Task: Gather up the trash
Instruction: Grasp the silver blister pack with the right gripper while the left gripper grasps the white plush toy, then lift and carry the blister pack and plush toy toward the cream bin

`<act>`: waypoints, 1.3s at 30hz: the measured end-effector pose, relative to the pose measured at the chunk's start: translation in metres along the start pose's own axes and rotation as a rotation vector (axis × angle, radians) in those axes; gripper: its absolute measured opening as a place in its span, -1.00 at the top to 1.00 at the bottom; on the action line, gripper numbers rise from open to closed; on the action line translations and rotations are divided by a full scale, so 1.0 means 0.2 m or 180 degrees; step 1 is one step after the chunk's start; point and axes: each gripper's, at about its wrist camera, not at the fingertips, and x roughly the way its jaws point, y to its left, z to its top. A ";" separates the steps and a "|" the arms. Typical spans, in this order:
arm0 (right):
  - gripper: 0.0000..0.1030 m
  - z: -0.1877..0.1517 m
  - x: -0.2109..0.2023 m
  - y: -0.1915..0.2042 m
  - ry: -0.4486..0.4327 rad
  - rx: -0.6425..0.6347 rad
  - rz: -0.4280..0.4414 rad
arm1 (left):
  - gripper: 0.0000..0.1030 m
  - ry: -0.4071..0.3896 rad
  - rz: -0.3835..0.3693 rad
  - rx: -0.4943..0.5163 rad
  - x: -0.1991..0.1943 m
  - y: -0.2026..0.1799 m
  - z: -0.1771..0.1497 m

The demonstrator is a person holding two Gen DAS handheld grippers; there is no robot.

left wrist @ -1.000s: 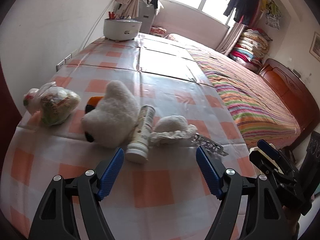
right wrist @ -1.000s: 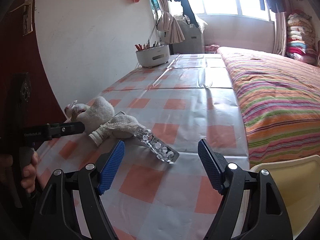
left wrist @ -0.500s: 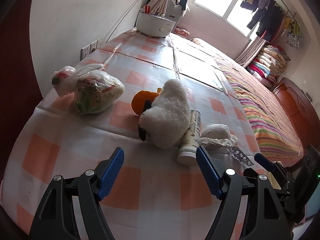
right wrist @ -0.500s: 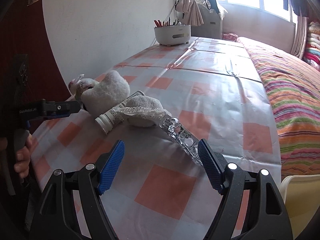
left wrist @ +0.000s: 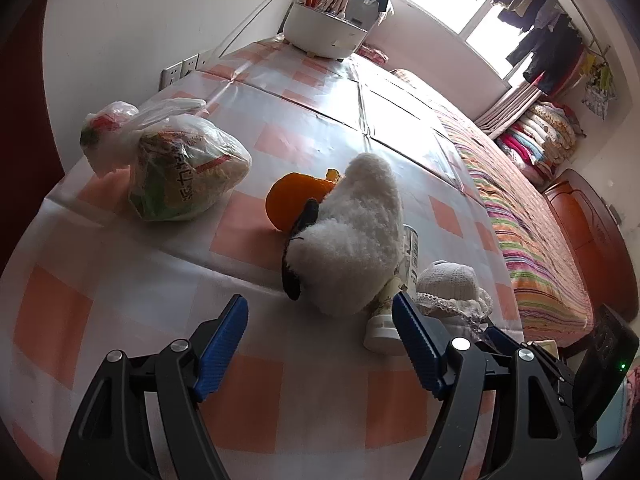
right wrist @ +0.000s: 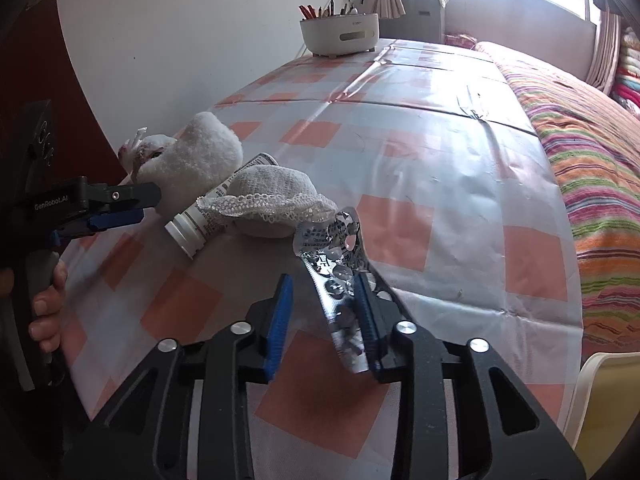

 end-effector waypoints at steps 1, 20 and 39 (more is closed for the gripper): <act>0.62 0.00 0.01 0.00 0.0024 0.0003 0.0003 | -0.41 0.0013 -0.0016 -0.0017 0.01 0.00 0.00; 0.74 0.00 -0.11 -0.04 -0.0239 0.0211 0.0066 | 0.26 -0.0033 -0.0218 -0.0096 0.07 -0.01 0.02; -0.01 -0.02 -0.28 -0.07 -0.0601 0.0281 0.0037 | 0.46 -0.0349 -0.0205 0.0170 -0.04 -0.12 -0.01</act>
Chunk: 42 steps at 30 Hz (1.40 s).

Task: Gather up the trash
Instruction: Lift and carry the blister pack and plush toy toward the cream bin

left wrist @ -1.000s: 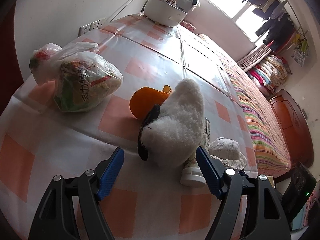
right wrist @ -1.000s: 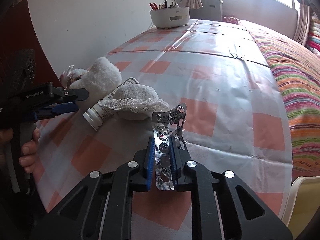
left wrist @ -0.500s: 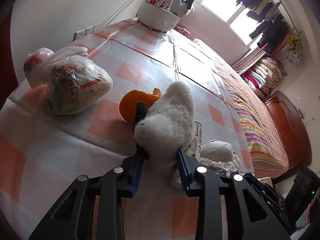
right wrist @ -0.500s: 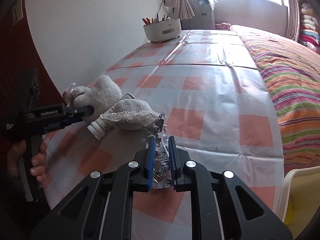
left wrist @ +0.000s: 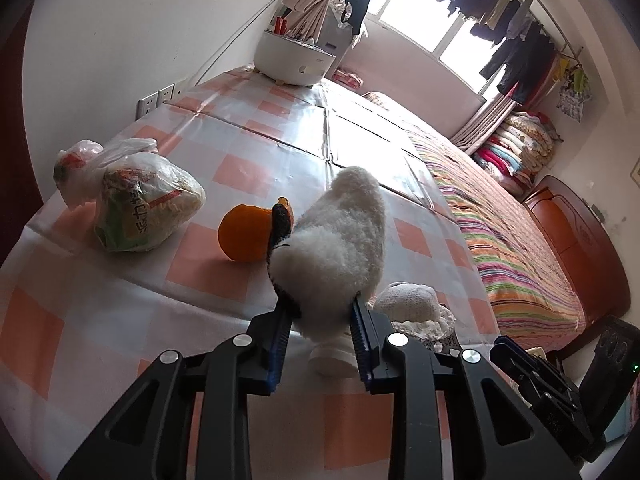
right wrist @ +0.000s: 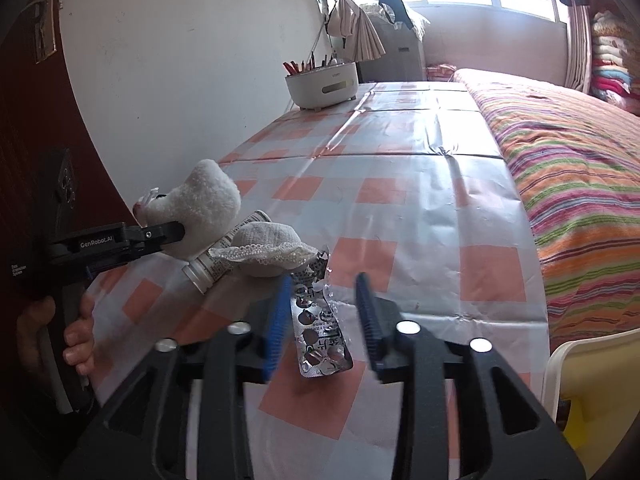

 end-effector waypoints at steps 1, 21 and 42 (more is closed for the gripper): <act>-0.06 0.00 0.00 0.00 -0.0015 0.0002 -0.0010 | 0.46 0.0009 -0.0001 0.0004 0.00 0.00 0.00; -0.06 -0.06 0.30 0.14 0.0741 -0.0598 -0.0300 | 0.46 0.0076 -0.0085 0.0008 -0.02 -0.01 -0.01; 0.35 -0.05 0.15 0.04 0.0497 -0.0296 -0.0150 | 0.45 -0.0040 -0.0173 0.0201 -0.07 -0.09 -0.03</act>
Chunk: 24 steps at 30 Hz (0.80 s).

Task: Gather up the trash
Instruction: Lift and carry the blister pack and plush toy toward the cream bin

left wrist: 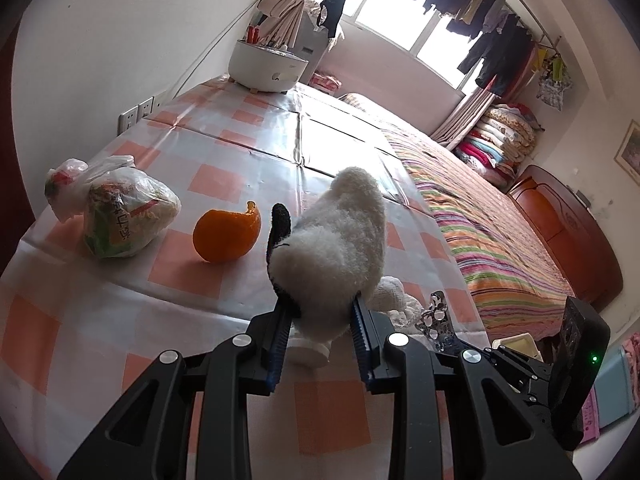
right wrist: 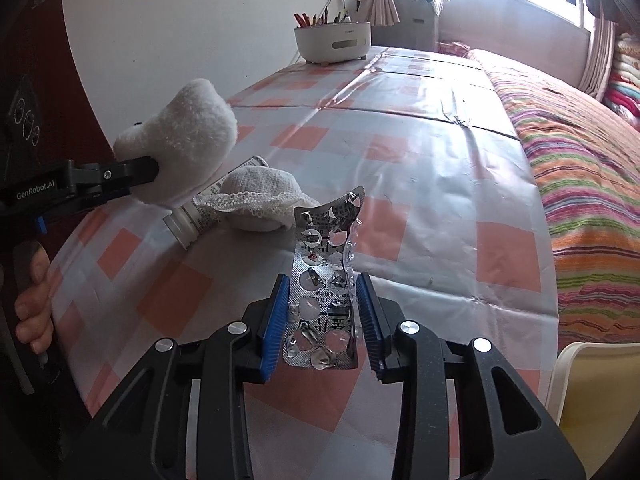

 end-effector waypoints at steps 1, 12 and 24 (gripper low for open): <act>0.35 0.00 -0.01 -0.01 -0.0021 0.0017 0.0002 | 0.45 0.0005 -0.0012 0.0019 0.00 -0.01 0.00; 0.35 -0.08 -0.13 -0.15 -0.0127 0.0206 -0.0103 | 0.45 -0.0001 -0.0126 0.0147 0.01 -0.11 -0.01; 0.35 -0.16 -0.29 -0.31 -0.0259 0.0428 -0.0252 | 0.45 0.0079 -0.0292 0.0383 0.05 -0.29 -0.06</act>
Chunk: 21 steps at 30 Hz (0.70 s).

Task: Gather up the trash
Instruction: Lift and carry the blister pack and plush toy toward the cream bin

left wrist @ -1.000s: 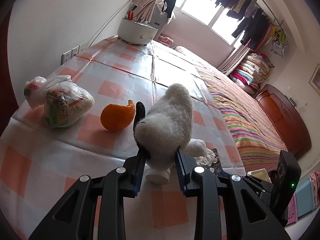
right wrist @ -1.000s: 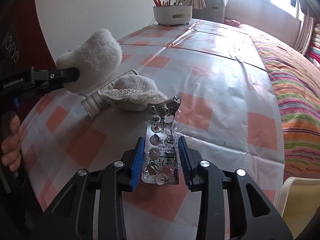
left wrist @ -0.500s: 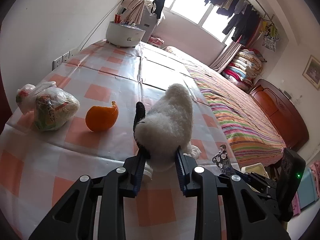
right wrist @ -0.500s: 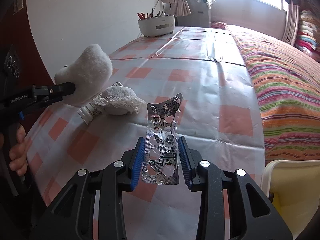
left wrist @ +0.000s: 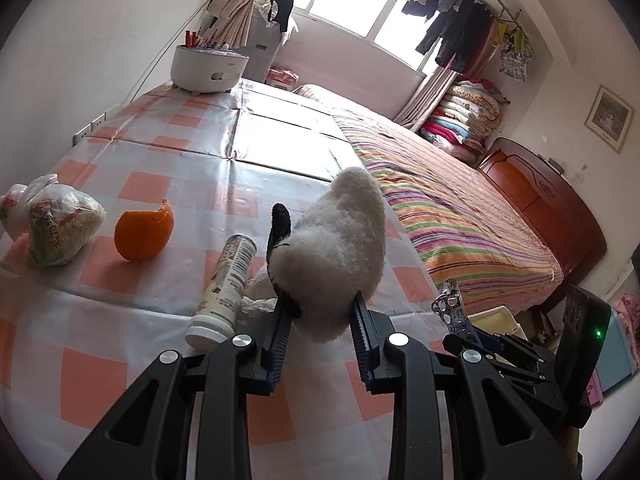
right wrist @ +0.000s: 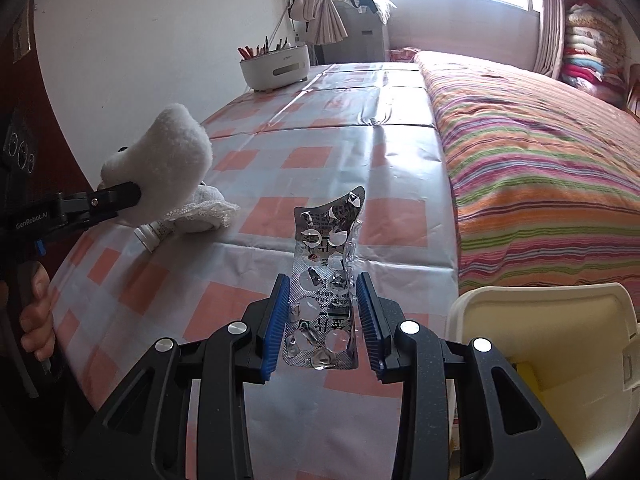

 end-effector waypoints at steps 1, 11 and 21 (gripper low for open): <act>0.35 0.00 -0.01 -0.01 -0.0006 0.0011 -0.0011 | 0.45 0.0007 -0.0014 0.0015 0.00 -0.01 0.00; 0.35 -0.06 -0.16 -0.19 -0.0157 0.0233 -0.0165 | 0.45 0.0101 -0.0176 0.0273 0.06 -0.23 -0.06; 0.35 -0.14 -0.29 -0.36 -0.0289 0.0425 -0.0316 | 0.45 0.0228 -0.0364 0.0568 0.12 -0.48 -0.14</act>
